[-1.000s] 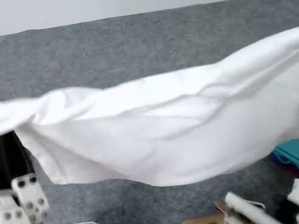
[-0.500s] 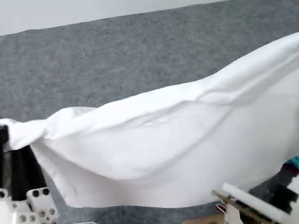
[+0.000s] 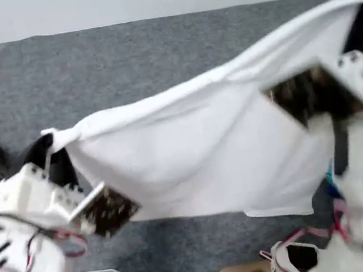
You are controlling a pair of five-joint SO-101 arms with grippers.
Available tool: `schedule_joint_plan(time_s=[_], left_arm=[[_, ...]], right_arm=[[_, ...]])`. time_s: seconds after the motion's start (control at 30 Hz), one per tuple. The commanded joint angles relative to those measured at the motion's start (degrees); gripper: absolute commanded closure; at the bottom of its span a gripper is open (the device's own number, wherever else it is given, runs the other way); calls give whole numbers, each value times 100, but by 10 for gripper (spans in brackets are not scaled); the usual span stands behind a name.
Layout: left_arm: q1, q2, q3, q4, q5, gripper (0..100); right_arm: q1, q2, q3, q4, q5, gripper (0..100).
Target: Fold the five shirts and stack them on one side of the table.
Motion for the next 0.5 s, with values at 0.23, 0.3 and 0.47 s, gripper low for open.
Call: schedule_joint_plan(time_s=[0.23,0.3,0.47], left_arm=[[9,35,3697,-4334,-53,997],[18,35,4180,-4923,-53,997],[9,44,4901,-5618,-44,997]], right_arm=[[-207,1367,1662,-1991,18,987],[-207,1552,1987,-2369,18,987],[-215,1903,2655,-3125,18,987]])
